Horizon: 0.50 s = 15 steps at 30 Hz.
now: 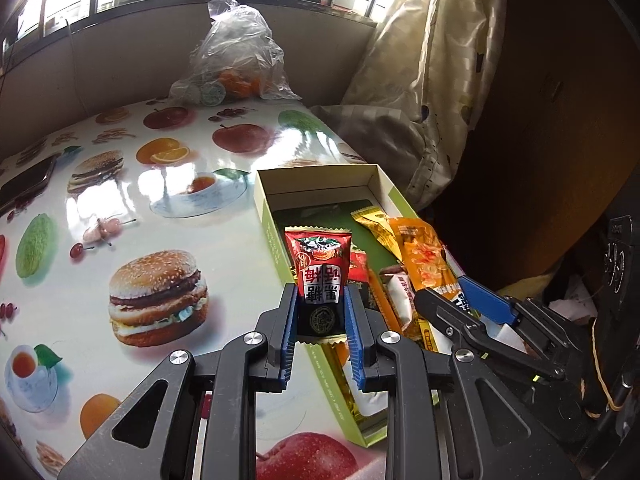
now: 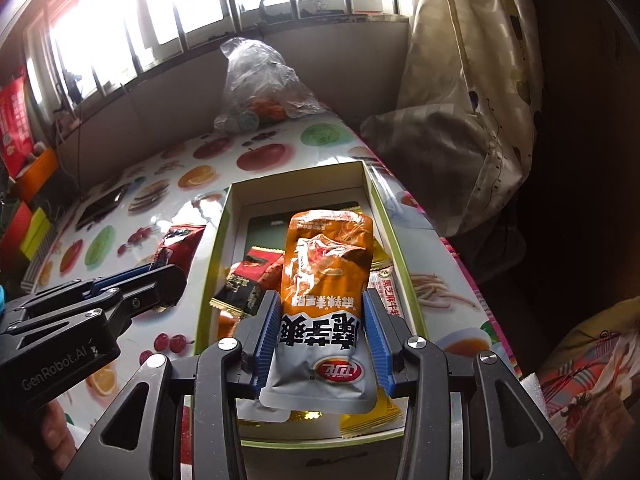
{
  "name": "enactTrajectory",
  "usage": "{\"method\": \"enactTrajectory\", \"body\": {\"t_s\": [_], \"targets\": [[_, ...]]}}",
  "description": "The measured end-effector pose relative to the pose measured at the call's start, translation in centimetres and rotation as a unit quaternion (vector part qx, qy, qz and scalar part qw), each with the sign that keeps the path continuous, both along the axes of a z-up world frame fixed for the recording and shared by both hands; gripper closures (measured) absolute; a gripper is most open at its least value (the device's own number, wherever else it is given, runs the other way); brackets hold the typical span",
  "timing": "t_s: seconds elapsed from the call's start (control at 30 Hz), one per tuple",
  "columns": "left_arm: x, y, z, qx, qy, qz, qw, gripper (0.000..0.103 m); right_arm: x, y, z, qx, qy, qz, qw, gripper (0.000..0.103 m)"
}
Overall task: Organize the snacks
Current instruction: 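Carry the orange pouch and red packet over the green box with both grippers, then lower both snacks into the box and open both grippers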
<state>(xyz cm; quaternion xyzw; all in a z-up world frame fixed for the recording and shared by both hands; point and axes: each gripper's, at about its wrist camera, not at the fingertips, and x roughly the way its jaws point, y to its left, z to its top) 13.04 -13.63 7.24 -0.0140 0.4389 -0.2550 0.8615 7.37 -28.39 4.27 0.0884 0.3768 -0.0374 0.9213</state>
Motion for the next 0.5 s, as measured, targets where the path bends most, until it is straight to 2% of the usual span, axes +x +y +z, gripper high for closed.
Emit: {"method": "enactTrajectory", "body": {"t_s": [0.5], "targets": [[0.7,-2.4,-1.7,0.014,0.022,-0.013,0.9996,0.079,0.1,-1.2,-1.8,-0.002,0.022,-0.003,1.0,0.06]]}}
